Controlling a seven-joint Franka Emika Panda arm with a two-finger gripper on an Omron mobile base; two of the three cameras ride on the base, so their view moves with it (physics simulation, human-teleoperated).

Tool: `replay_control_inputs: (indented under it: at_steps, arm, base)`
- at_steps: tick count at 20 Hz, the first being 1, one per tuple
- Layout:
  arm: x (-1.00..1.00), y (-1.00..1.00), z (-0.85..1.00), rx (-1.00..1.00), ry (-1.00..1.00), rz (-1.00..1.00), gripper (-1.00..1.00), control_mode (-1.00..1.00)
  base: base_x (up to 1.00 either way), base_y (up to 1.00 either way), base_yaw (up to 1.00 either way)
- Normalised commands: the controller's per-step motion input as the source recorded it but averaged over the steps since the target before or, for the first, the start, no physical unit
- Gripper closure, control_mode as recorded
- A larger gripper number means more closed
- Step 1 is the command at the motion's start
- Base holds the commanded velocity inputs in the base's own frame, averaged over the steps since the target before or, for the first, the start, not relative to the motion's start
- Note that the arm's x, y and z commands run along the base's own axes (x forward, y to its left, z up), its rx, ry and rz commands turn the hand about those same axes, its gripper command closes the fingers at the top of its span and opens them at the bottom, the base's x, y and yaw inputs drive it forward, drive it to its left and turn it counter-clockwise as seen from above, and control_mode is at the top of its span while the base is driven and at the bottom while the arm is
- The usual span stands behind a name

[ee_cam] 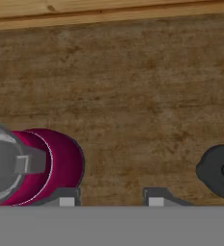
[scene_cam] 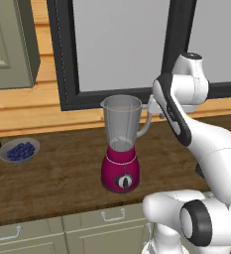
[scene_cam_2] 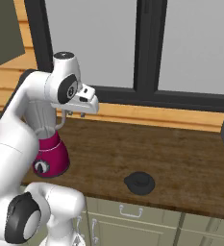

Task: Close the lid blender by securely placing the lid on top.

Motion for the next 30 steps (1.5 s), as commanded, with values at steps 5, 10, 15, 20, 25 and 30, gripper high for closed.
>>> replay_control_inputs:
  at_steps: [5,10,15,20,25,30]
  arm:
    - [-0.21,0.04,-0.04,0.0,0.0,0.0,-1.0,-1.0]
    - [-0.01,-0.67,-0.68,0.1,0.01,-0.14,-1.0,-1.0]
    - [0.01,-1.0,-1.0,0.29,0.09,-0.27,-1.0,-1.0]
    - [0.24,-1.0,-0.99,0.29,0.31,-0.35,-1.0,-1.0]
    - [0.15,-0.87,-0.92,0.08,0.25,-0.36,-1.0,-1.0]
    - [0.0,-0.85,-0.27,0.04,0.25,-0.28,-1.0,-1.0]
  base:
    - [0.0,0.0,0.0]
    - [0.0,0.0,0.0]
    - [0.0,0.0,0.0]
    - [0.0,0.0,0.0]
    - [0.0,0.0,0.0]
    - [0.0,0.0,0.0]
